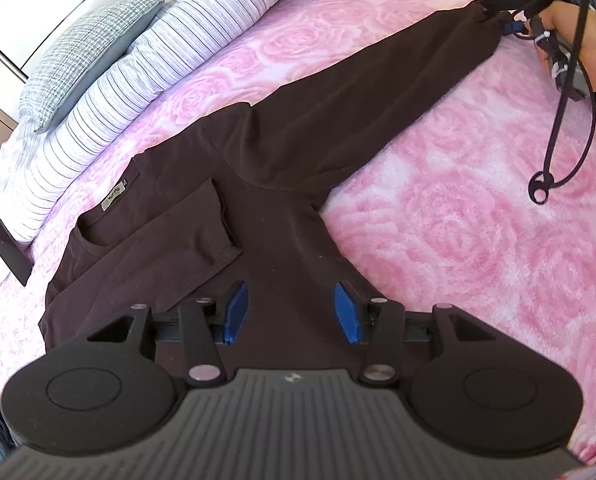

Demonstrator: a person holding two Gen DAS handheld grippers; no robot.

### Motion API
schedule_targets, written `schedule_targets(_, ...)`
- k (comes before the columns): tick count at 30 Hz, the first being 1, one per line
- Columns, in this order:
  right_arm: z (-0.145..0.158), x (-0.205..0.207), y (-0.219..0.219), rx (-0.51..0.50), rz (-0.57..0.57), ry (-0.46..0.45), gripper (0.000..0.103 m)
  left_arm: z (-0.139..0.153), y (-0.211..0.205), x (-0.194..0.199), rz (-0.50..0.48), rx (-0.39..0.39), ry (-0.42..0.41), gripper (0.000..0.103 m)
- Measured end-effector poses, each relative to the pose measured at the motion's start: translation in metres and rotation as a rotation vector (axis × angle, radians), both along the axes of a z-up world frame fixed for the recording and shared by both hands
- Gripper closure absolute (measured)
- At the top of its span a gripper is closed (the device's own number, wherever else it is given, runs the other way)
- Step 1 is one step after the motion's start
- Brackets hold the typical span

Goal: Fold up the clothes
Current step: 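Carry the sleeve across the shirt body with the right gripper and release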

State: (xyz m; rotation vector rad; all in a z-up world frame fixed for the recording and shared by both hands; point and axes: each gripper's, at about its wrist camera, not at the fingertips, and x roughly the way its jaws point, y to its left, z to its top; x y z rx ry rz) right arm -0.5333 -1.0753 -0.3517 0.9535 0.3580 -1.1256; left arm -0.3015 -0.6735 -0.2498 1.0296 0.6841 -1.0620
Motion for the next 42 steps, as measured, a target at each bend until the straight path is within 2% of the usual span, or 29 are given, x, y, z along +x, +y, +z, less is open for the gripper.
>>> schedule_targets(1, 0.001, -0.002, 0.000, 0.007, -0.010, -0.008, 0.063, 0.000, 0.000, -0.001, -0.002, 0.000, -0.001, 0.060)
schedule_targets(3, 0.002, -0.004, 0.002, 0.016, -0.011, -0.003, 0.064, 0.001, 0.000, -0.002, -0.005, -0.001, -0.001, 0.060)
schedule_targets(5, 0.003, -0.006, 0.004, 0.023, -0.007, 0.007, 0.089, 0.002, 0.001, -0.003, -0.007, -0.006, -0.003, 0.060)
schedule_targets(10, 0.013, -0.009, 0.005, 0.008, 0.022, 0.031, 0.095, 0.007, 0.006, -0.006, 0.002, -0.029, -0.005, 0.060)
schedule_targets(16, 0.067, 0.016, 0.014, -0.142, 0.163, 0.076, 0.096, 0.020, 0.020, 0.000, 0.044, -0.081, -0.011, 0.060)
schedule_targets(19, 0.109, 0.051, 0.032, -0.263, 0.283, 0.091, 0.096, 0.028, 0.034, 0.010, 0.078, -0.107, -0.017, 0.060)
schedule_targets(22, 0.151, 0.103, 0.071, -0.396, 0.445, 0.090, 0.096, 0.036, 0.057, 0.030, 0.138, -0.138, -0.026, 0.060)
schedule_targets(25, 0.188, 0.167, 0.134, -0.534, 0.638, 0.087, 0.096, 0.043, 0.087, 0.058, 0.217, -0.168, -0.032, 0.059)
schedule_targets(28, 0.206, 0.233, 0.215, -0.616, 0.814, 0.059, 0.096, 0.045, 0.127, 0.091, 0.308, -0.184, -0.020, 0.059)
schedule_targets(32, 0.189, 0.323, 0.345, -0.656, 1.086, 0.032, 0.096, 0.038, 0.188, 0.141, 0.379, -0.169, -0.012, 0.058)
schedule_targets(35, 0.145, 0.381, 0.433, -0.687, 1.267, 0.082, 0.096, 0.028, 0.236, 0.185, 0.410, -0.160, -0.006, 0.058)
schedule_targets(38, 0.086, 0.430, 0.492, -0.629, 1.388, 0.169, 0.095, 0.013, 0.275, 0.230, 0.423, -0.152, 0.011, 0.058)
schedule_targets(42, 0.023, 0.461, 0.534, -0.510, 1.496, 0.377, 0.095, -0.003, 0.316, 0.282, 0.401, -0.148, 0.026, 0.058)
